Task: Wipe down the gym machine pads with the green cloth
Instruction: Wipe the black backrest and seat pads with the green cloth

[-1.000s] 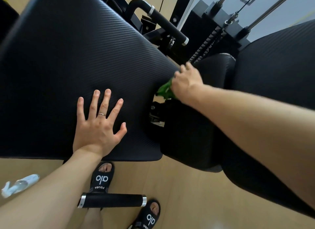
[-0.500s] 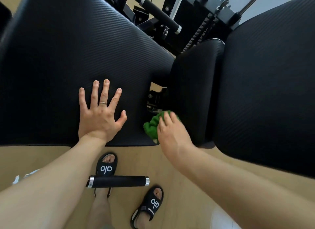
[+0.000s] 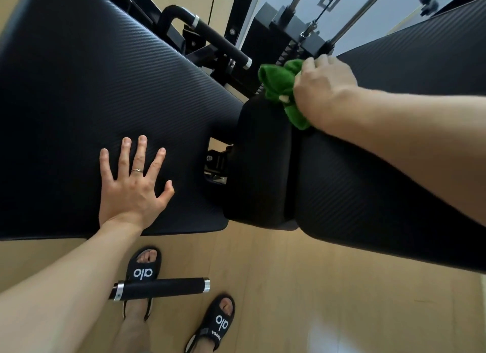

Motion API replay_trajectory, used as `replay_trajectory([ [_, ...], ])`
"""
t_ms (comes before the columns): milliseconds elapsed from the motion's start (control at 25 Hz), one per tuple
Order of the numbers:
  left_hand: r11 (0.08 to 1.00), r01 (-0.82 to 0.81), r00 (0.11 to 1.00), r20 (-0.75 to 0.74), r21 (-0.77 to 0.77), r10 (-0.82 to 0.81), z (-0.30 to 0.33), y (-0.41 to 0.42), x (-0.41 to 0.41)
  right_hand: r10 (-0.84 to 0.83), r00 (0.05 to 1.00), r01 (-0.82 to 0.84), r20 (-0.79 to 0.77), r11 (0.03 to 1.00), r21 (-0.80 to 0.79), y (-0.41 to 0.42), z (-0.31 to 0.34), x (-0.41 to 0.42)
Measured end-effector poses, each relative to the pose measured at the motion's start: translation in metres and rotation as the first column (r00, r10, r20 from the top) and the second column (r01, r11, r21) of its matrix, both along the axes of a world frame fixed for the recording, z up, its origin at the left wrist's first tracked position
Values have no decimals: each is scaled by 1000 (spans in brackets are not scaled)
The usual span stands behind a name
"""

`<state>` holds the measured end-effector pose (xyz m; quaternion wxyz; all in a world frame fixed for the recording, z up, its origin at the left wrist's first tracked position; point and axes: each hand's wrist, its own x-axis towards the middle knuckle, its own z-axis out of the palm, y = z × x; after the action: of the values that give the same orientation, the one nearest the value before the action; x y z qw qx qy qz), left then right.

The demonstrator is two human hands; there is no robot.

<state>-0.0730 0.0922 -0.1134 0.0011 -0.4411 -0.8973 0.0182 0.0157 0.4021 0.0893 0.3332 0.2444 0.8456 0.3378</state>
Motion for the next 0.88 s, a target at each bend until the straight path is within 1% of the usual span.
replay_trajectory([
  [80, 1000, 0, 1000, 3, -2, 0, -2, 0, 1, -90, 995, 90, 45, 996, 7, 3, -9, -7],
  [160, 1000, 4, 1000, 5, 11, -4, -2, 1, 1, -119, 991, 120, 55, 993, -17, -19, -24, -2],
  [280, 1000, -3, 1000, 24, -3, 3, 3, 1, 0, -46, 999, 47, 11, 992, -113, -72, -28, 35],
  [400, 1000, -12, 1000, 28, -20, 12, 6, 1, 0, 112, 988, -87, 107, 973, -214, -130, -29, 75],
  [480, 1000, -8, 999, 48, -13, 8, 5, 1, -1, 137, 985, -108, 100, 961, -256, -120, -30, 71],
  [600, 1000, -4, 999, 41, -9, 5, -1, 2, -1, 130, 991, -126, 13, 976, -180, -58, -39, 30],
  [680, 1000, -2, 999, 37, 8, 2, -3, 0, -2, 59, 998, -58, 11, 993, -104, -22, -46, 1],
  [760, 1000, 4, 999, 33, 6, -4, -3, 0, -1, -79, 997, 78, -13, 995, -62, 1, -57, -17],
  [840, 1000, 5, 1000, 20, 11, -5, -3, 2, -2, -218, 973, 215, -77, 976, -43, 7, -65, -28],
  [880, 1000, 2, 1000, 18, 4, -2, -2, 2, -2, -237, 966, 233, -102, 971, -48, 3, -65, -27],
])
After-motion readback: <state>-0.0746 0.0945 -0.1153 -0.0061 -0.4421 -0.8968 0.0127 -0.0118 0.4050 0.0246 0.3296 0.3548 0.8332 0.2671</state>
